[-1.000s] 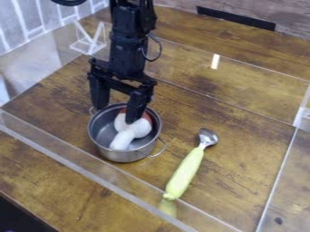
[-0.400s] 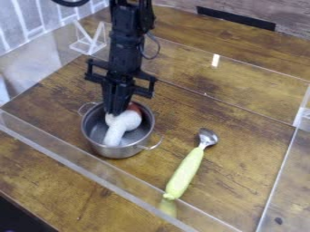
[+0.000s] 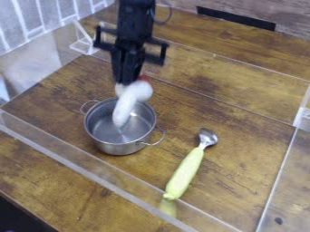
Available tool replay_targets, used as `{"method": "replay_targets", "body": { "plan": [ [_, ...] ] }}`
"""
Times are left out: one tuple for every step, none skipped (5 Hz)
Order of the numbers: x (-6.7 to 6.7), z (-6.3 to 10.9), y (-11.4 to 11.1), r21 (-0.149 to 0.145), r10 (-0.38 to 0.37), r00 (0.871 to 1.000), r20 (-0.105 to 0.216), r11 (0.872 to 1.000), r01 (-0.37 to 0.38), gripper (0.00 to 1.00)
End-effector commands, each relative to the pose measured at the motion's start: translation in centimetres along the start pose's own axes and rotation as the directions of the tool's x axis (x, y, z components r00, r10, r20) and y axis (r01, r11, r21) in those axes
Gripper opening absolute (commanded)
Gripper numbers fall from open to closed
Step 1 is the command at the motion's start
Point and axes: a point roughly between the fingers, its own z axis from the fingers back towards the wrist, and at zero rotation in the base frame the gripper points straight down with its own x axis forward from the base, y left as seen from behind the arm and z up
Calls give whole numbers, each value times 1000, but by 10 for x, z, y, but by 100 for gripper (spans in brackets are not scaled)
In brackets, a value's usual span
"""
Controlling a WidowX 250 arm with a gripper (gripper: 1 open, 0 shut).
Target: Remove the mushroom from the silver pot and put it on the table
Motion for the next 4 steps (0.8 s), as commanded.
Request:
{"method": "replay_targets", "body": {
  "plan": [
    [0, 48, 14, -12, 60, 991, 120, 998, -59, 0],
    [6, 41, 31, -16, 129, 986, 110, 992, -128, 0],
    [6, 30, 34, -8, 126, 986, 108, 992, -126, 0],
    [5, 27, 34, -7, 119, 987, 105, 993, -119, 0]
  ]
}}
